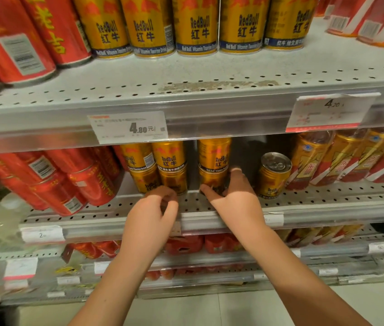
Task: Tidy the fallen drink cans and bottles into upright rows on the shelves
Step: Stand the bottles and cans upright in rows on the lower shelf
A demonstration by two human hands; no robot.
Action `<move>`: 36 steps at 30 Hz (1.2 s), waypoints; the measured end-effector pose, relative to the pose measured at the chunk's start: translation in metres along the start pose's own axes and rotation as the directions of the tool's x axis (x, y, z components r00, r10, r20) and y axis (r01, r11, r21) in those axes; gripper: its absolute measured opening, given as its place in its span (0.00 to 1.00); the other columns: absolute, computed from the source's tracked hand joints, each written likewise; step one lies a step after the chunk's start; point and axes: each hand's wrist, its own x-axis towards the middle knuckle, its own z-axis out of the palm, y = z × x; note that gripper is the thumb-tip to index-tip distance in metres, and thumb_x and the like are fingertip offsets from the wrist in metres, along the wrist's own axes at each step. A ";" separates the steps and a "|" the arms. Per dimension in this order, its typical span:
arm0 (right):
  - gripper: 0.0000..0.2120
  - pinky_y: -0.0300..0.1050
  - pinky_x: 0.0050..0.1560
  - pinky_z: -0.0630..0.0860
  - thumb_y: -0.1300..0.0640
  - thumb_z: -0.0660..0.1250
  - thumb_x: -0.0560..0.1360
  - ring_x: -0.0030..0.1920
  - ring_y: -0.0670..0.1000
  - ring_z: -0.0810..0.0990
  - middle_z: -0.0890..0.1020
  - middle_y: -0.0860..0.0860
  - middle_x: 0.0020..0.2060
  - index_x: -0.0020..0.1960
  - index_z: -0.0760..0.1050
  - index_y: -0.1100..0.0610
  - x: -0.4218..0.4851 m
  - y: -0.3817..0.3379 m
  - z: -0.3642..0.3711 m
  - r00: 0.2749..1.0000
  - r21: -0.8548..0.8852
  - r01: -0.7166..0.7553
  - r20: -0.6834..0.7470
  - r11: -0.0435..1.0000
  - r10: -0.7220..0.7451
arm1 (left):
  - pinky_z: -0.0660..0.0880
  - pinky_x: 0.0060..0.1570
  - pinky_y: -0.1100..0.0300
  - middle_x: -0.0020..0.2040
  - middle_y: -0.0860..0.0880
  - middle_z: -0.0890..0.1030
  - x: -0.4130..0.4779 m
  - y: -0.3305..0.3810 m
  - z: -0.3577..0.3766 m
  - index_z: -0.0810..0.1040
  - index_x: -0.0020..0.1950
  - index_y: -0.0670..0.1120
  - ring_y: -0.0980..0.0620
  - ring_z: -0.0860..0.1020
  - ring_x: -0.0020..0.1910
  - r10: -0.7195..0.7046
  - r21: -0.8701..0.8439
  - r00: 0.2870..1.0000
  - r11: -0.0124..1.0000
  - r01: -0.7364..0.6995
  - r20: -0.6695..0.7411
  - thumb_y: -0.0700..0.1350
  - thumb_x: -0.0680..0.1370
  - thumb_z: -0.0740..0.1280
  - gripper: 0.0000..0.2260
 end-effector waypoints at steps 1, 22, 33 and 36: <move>0.36 0.54 0.56 0.79 0.36 0.71 0.72 0.58 0.56 0.80 0.76 0.53 0.62 0.71 0.65 0.54 0.001 -0.003 0.002 1.000 -0.002 0.001 0.016 1.000 -0.001 | 0.65 0.29 0.62 0.32 0.56 0.77 0.001 -0.004 -0.002 0.76 0.44 0.59 0.58 0.75 0.33 0.002 0.025 1.000 1.000 -0.002 -0.006 0.49 0.80 0.63 0.06; 0.24 0.46 0.53 0.80 0.46 0.67 0.78 0.56 0.48 0.79 0.78 0.46 0.59 0.73 0.67 0.48 -0.030 0.000 -0.012 0.986 0.052 0.099 -0.140 0.994 -0.091 | 0.74 0.39 0.59 0.44 0.58 0.81 0.016 -0.036 -0.004 0.79 0.54 0.57 0.54 0.79 0.43 0.093 -0.089 0.995 0.992 -0.091 0.027 0.49 0.80 0.66 0.04; 0.09 0.52 0.39 0.79 0.48 0.67 0.77 0.42 0.51 0.79 0.76 0.50 0.46 0.51 0.68 0.49 -0.037 0.051 -0.071 0.942 0.035 -0.146 -0.300 0.989 0.150 | 0.78 0.42 0.51 0.41 0.57 0.82 -0.002 0.047 0.030 0.81 0.54 0.55 0.59 0.79 0.42 0.292 -0.225 0.952 0.937 -0.266 0.089 0.58 0.81 0.60 0.12; 0.18 0.48 0.39 0.75 0.49 0.67 0.77 0.42 0.49 0.78 0.73 0.49 0.47 0.64 0.69 0.50 -0.030 0.059 -0.073 0.953 0.010 -0.134 -0.273 0.991 0.131 | 0.79 0.39 0.53 0.39 0.57 0.81 0.001 0.076 0.041 0.78 0.58 0.55 0.60 0.79 0.39 0.346 -0.205 0.930 0.926 -0.318 0.120 0.60 0.81 0.58 0.14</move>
